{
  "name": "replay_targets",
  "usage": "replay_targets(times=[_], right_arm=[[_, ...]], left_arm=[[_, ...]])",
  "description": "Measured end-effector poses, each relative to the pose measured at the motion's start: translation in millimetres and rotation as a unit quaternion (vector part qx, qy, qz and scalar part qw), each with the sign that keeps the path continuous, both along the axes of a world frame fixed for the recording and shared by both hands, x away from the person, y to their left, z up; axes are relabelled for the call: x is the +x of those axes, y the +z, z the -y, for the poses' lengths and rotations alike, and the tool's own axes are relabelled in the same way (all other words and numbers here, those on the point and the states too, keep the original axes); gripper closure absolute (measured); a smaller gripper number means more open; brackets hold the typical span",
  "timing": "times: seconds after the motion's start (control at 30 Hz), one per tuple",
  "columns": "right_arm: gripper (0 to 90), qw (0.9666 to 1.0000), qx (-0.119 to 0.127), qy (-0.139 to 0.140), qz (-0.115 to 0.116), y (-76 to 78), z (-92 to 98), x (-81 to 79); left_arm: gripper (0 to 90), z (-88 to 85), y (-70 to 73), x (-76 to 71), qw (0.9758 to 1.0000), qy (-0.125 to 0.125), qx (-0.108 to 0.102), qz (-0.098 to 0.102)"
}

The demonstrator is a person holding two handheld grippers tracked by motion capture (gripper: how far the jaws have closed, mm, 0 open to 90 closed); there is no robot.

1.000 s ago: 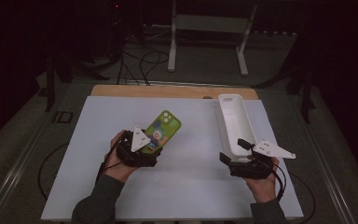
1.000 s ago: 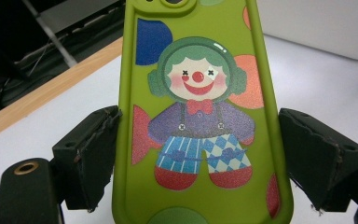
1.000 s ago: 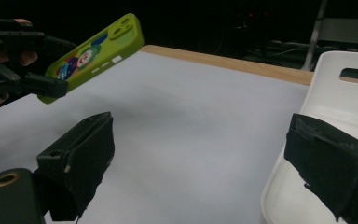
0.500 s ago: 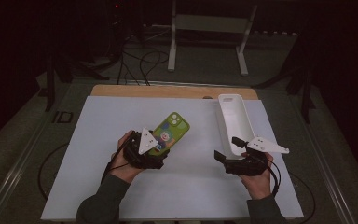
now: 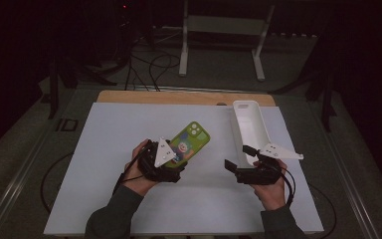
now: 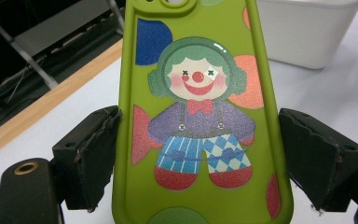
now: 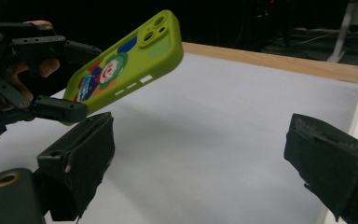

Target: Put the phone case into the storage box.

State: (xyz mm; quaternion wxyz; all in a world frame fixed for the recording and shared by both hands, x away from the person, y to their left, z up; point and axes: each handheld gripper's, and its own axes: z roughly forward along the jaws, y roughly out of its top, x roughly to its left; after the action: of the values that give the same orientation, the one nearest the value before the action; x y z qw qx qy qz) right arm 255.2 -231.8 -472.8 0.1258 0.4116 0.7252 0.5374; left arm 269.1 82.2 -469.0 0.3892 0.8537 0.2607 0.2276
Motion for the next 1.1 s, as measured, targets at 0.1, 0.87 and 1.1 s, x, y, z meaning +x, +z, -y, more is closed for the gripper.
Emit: replay_targets(times=[0.1,0.87,1.1], right_arm=[[8.4,1.0,0.003,0.005,-0.005,-0.5,-1.9,1.6],[9.4,0.9991,0.023,0.024,-0.027,0.0,-14.0,9.4],[14.0,0.9987,0.028,0.025,-0.035,0.1,-18.1,11.3]], left_arm=[[16.1,4.1,0.5,-1.2,1.0,-0.005,0.002,0.003],[16.1,28.6,3.2,-10.8,0.9988,-0.048,0.005,0.012],[16.1,33.3,3.6,-13.9,0.9978,-0.064,0.003,0.015]])
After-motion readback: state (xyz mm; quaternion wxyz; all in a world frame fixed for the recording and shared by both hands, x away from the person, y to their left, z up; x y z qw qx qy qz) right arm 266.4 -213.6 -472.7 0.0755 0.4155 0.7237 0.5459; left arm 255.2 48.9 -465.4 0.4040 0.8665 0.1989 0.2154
